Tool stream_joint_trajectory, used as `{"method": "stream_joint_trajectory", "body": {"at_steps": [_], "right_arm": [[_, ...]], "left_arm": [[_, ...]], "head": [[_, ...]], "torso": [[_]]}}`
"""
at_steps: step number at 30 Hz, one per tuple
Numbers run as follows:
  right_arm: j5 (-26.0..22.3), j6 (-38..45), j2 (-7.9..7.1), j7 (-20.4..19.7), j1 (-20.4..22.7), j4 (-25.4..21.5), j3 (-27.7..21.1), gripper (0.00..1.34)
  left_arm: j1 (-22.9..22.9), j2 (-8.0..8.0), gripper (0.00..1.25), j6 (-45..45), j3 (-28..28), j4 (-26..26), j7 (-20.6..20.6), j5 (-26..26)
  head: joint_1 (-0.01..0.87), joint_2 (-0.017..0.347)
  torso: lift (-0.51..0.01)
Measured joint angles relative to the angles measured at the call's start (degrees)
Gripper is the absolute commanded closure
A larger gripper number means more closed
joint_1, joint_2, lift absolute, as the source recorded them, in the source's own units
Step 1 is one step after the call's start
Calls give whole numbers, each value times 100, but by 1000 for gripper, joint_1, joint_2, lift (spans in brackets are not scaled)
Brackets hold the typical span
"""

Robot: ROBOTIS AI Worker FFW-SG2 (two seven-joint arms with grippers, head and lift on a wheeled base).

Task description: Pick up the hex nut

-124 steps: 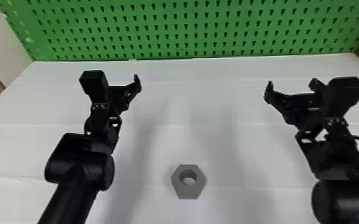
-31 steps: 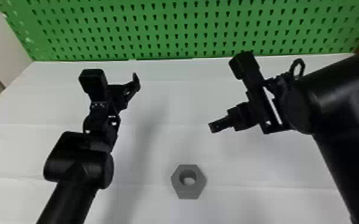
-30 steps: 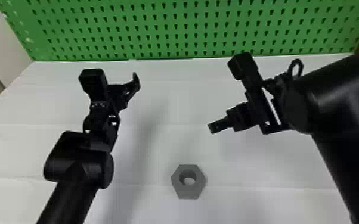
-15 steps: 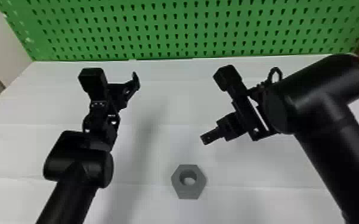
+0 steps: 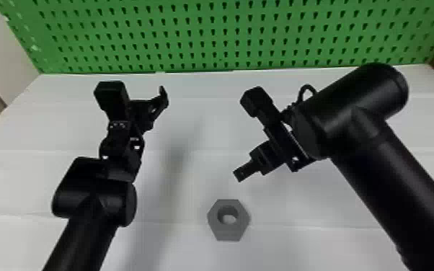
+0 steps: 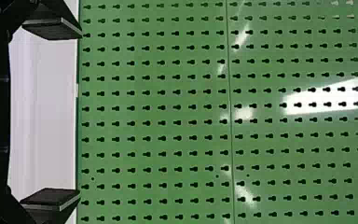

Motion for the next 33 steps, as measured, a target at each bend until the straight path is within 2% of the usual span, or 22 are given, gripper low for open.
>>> {"method": "stream_joint_trajectory", "body": {"at_steps": [26,33], "right_arm": [[-298,0,142,36,-355,935,663,124],[-298,-98,204,372,-434,1312,890,124]], "left_arm": [[-95,0,90,0,-59,65,-1,-34],[-106,0,90,-6,-59,70,-1,-34]], "head": [[785,150],[785,150]], "torso": [[-80],[-80]]}}
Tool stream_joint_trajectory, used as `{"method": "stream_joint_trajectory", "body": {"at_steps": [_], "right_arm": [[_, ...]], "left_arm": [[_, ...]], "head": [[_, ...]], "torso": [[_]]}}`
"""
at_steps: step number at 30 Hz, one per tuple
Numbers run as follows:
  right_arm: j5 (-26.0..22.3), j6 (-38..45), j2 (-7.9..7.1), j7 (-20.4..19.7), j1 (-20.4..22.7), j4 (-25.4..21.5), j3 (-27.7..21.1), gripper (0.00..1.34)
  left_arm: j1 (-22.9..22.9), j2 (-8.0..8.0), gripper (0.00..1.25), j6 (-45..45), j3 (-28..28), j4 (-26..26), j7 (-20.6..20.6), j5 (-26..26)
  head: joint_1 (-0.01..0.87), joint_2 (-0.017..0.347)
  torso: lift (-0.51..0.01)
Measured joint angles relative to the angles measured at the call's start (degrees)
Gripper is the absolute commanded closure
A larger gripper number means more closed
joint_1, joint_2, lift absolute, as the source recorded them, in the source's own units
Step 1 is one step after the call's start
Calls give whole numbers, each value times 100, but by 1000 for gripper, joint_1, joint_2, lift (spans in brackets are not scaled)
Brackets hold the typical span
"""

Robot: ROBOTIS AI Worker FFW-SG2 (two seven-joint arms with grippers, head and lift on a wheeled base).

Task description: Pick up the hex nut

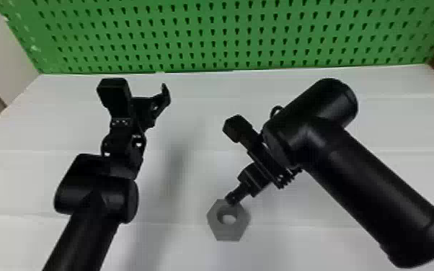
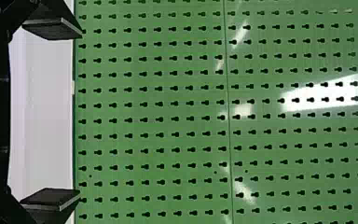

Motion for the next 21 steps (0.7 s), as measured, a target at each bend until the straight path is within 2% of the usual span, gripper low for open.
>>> {"method": "stream_joint_trajectory", "body": {"at_steps": [17,21], "right_arm": [[116,-388,136,149,-121,579,256,124],[254,-523,160,463,-142,709,310,124]], "left_arm": [[-6,0,90,-24,9,0,0,0],[-9,0,90,-28,8,0,1,0]], "head": [[785,150],[785,150]], "torso": [[-80],[-80]]}}
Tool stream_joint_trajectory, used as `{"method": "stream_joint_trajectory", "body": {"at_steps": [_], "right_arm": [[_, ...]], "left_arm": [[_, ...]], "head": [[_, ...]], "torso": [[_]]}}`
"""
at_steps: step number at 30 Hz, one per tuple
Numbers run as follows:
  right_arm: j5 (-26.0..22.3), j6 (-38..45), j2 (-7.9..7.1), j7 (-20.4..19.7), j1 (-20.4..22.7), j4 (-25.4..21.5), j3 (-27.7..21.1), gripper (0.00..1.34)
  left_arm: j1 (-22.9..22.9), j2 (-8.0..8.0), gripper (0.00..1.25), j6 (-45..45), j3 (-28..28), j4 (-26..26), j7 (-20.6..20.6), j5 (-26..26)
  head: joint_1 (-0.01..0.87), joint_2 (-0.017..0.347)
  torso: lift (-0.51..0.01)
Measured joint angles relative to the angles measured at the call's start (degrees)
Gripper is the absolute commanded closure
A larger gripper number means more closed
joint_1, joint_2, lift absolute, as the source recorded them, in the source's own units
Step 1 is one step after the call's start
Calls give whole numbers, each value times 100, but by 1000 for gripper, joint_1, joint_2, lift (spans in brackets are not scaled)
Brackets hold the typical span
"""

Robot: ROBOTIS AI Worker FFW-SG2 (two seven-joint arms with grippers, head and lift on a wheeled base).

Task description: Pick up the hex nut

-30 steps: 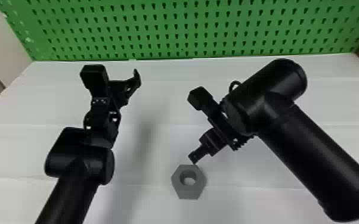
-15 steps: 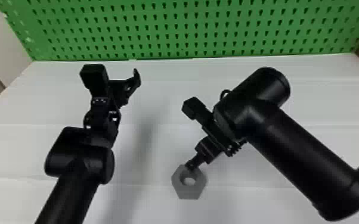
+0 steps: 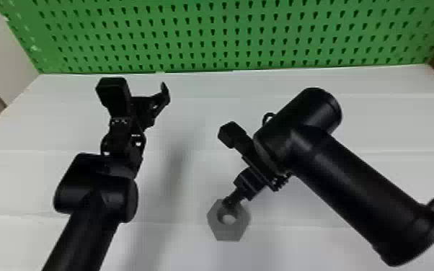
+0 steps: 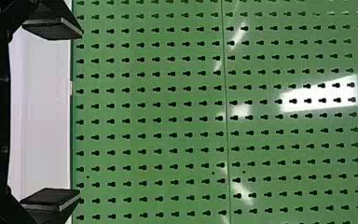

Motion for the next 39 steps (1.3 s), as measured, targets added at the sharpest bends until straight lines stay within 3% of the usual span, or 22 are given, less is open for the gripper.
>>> {"method": "stream_joint_trajectory", "body": {"at_steps": [7,23,25,27,29,39], "right_arm": [[437,-126,38,413,-12,101,64,121],[547,-160,50,717,-40,272,251,153],[561,-165,50,727,-42,286,255,318],[576,-168,50,736,-42,298,261,657],[587,-169,50,739,-42,306,262,866],[678,-198,58,746,-49,312,245,914]], "left_arm": [[-5,0,90,-1,-5,0,0,0],[-14,0,90,-10,10,0,0,0],[-14,0,90,-10,10,0,0,0],[-16,0,90,-10,10,0,0,-2],[-18,0,90,-11,10,0,0,-5],[-23,0,90,-24,10,0,0,-10]], "head": [[785,150],[785,150],[785,150],[785,150],[785,150],[785,150]], "torso": [[-80],[-80],[-80],[-80],[-80],[-80]]}}
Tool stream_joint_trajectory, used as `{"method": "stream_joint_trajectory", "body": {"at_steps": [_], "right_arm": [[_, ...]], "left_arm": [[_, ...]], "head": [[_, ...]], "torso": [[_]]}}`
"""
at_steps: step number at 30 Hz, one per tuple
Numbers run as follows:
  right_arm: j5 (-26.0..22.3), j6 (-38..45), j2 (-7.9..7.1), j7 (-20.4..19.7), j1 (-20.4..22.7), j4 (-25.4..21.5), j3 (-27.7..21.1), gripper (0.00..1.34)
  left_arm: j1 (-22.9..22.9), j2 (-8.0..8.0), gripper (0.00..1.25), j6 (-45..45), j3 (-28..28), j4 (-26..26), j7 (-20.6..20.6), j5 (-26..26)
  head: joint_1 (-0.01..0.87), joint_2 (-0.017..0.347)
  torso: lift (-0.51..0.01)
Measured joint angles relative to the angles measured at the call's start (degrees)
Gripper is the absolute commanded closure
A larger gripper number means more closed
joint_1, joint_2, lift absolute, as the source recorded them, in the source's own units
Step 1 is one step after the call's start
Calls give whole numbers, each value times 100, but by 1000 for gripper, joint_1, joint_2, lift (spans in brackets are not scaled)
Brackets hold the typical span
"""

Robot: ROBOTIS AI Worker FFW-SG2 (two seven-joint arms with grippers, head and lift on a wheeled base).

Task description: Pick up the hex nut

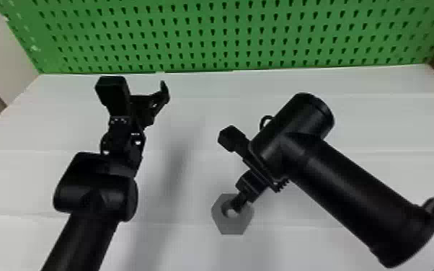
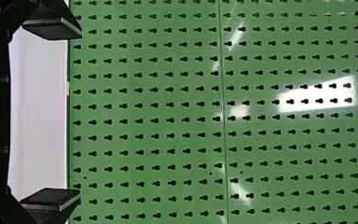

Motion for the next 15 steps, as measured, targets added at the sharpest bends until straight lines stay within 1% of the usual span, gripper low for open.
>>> {"method": "stream_joint_trajectory", "body": {"at_steps": [15], "right_arm": [[25,-75,1,11,-1,7,11,912]], "left_arm": [[-3,0,90,-4,0,8,0,-8]], "head": [[785,150]], "torso": [[-80]]}}
